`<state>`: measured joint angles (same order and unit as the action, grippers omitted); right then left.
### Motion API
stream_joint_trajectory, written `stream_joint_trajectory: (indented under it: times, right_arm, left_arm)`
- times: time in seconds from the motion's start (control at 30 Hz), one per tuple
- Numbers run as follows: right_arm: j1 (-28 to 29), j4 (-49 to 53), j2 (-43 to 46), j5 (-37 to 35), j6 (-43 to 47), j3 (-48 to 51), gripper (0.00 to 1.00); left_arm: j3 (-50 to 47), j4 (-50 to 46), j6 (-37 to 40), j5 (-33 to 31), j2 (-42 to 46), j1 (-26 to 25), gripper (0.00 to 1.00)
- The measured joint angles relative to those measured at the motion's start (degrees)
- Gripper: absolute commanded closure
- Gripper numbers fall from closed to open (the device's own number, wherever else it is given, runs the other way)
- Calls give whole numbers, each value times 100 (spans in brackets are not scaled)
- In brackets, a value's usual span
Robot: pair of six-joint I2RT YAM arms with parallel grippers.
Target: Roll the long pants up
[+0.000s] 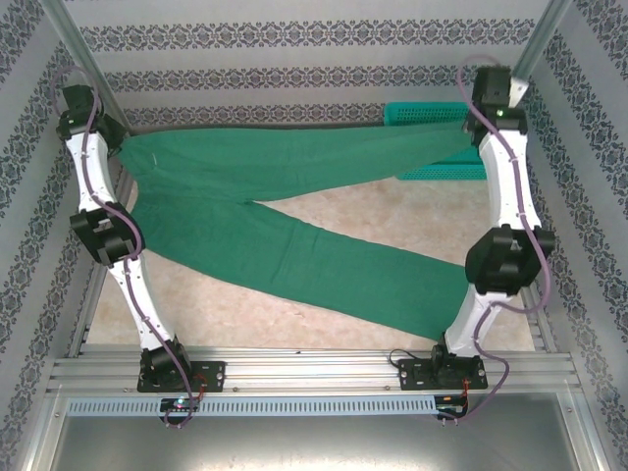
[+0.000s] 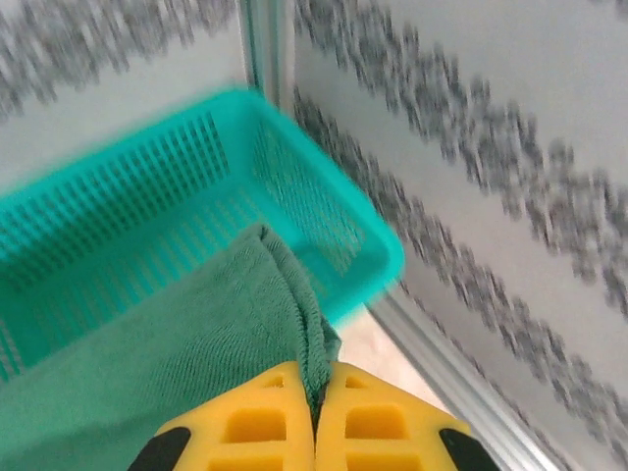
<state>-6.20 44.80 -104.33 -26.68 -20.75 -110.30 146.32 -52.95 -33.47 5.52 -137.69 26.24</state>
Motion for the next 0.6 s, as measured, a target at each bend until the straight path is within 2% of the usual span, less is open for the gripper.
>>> stream_joint_trajectory:
  times: [0.1,0.2,0.33,0.6]
  right_arm:
    - [37,-365,1161,136,-142,1893,100]
    - [35,-625,2236,267,-264,3324,100]
    - [46,-911,3287,393,-396,4568,100]
    - [46,-946,4870,457,-748,6347,100]
  left_arm:
    - [-1296,254,9,33,706,13,100]
    - [-2363,584,24,90,1298,26,100]
    - [-2988,999,48,208,1622,105,100]
    - [-4804,1945,-37,240,2308,372,100]
